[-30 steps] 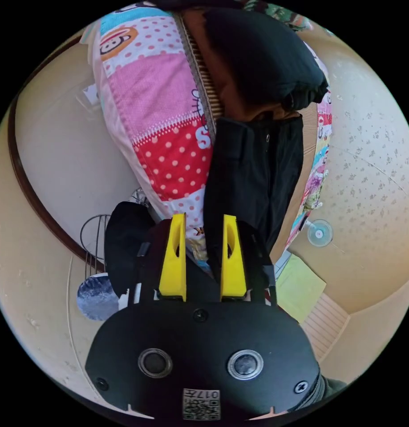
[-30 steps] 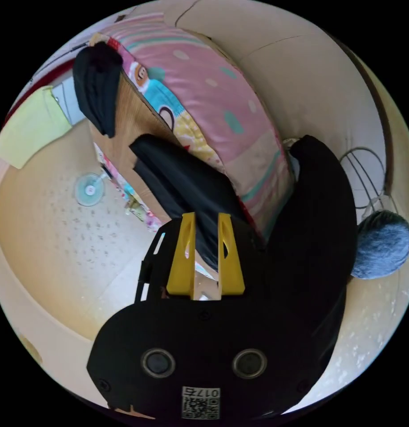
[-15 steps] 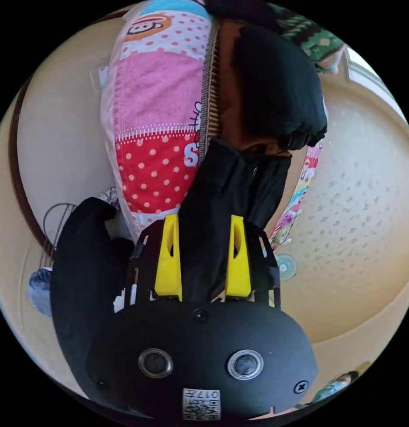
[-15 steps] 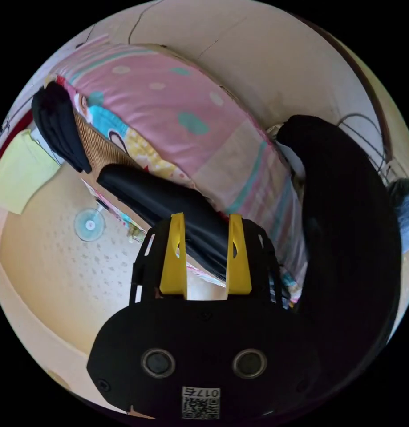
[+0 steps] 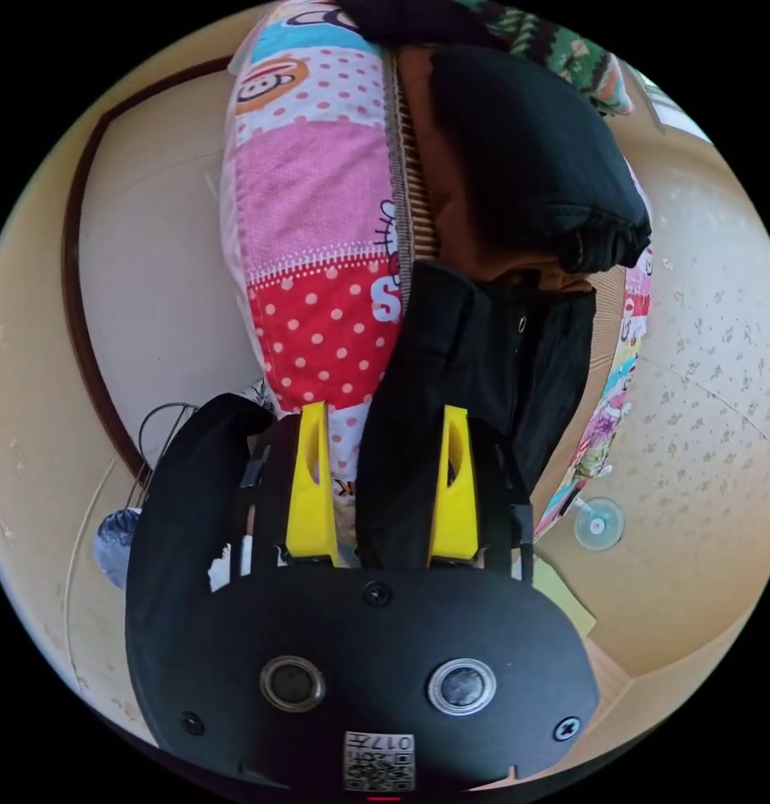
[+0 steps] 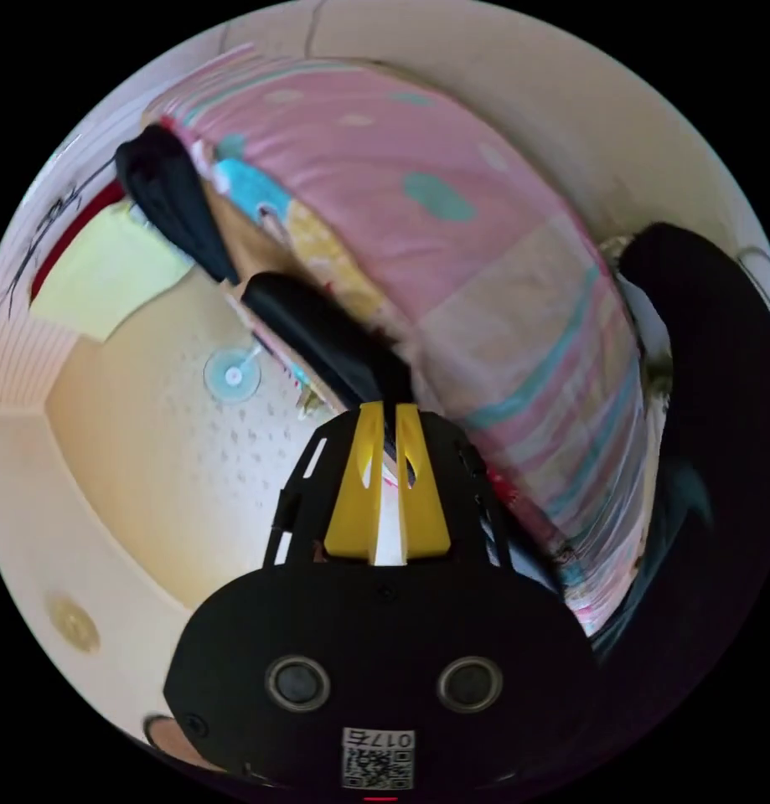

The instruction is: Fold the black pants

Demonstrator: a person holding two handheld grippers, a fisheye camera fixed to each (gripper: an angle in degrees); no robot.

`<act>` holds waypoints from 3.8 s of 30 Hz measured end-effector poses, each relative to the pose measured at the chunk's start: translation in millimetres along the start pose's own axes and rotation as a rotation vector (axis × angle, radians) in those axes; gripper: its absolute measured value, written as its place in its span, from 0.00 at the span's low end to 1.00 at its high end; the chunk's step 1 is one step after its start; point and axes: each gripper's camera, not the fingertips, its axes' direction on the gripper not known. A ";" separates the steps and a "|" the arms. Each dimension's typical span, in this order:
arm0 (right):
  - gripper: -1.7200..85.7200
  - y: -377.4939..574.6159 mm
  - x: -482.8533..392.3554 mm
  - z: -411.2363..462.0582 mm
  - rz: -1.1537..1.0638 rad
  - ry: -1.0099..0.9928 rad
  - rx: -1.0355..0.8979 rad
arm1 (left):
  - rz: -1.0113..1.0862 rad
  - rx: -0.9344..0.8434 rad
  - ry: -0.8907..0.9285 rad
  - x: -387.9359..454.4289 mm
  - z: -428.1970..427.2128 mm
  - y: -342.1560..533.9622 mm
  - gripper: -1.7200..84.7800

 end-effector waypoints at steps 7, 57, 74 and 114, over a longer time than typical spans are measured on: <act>0.04 37.8 -37.8 -4.8 -0.248 -0.151 -0.297 | 0.084 -0.142 0.223 -6.3 10.7 1.1 0.07; 0.04 103.2 -262.2 317.1 -0.724 0.851 -0.629 | 0.423 -0.284 -0.304 160.0 195.8 122.9 0.14; 0.03 56.6 -276.7 202.0 -0.459 0.790 -0.438 | 0.370 -0.247 -0.163 184.4 214.5 52.2 0.21; 0.02 120.0 -208.1 219.9 -0.469 0.769 -0.790 | 1.107 -0.205 0.259 297.5 278.4 6.7 0.08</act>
